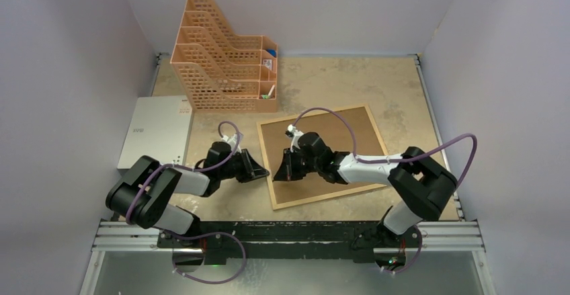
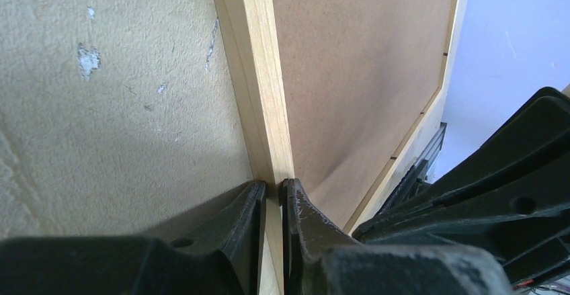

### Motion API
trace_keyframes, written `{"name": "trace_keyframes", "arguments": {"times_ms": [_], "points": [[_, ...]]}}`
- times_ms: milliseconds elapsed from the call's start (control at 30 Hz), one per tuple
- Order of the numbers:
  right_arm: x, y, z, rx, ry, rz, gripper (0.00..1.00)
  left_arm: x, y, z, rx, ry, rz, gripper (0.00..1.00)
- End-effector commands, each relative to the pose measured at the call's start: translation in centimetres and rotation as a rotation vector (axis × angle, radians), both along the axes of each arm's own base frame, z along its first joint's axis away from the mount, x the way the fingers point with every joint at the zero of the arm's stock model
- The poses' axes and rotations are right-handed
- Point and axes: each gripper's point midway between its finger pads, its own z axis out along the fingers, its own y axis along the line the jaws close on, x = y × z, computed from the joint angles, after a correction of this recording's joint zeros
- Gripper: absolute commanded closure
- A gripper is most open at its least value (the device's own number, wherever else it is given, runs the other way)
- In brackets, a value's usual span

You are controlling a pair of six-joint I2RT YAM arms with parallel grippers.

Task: Put the photo into the frame
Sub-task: Install the photo frame at the center of the board.

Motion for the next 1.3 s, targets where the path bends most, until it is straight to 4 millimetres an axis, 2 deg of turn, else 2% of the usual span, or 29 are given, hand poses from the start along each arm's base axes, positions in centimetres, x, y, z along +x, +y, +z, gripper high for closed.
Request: {"name": "trace_keyframes", "arguments": {"times_ms": [0, 267, 467, 1033, 1267], "points": [[0.2, 0.9, 1.3, 0.104, -0.007, 0.034, 1.00, -3.3, 5.2, -6.6, 0.281, 0.155, 0.088, 0.90], [0.3, 1.1, -0.6, 0.083, 0.021, 0.045, 1.00, -3.3, 5.2, -6.5, 0.277, 0.155, 0.089, 0.90], [1.1, 0.7, -1.3, 0.072, 0.017, 0.033, 1.00, -3.5, 5.2, -6.7, 0.279, 0.156, 0.087, 0.91], [1.0, 1.1, -2.2, 0.076, 0.026, 0.071, 1.00, -3.9, 5.4, -7.0, 0.284, 0.164, 0.085, 0.91], [1.1, 1.3, -0.9, 0.113, 0.007, 0.073, 1.00, -3.9, 5.4, -7.0, 0.284, 0.163, 0.084, 0.91]]}}
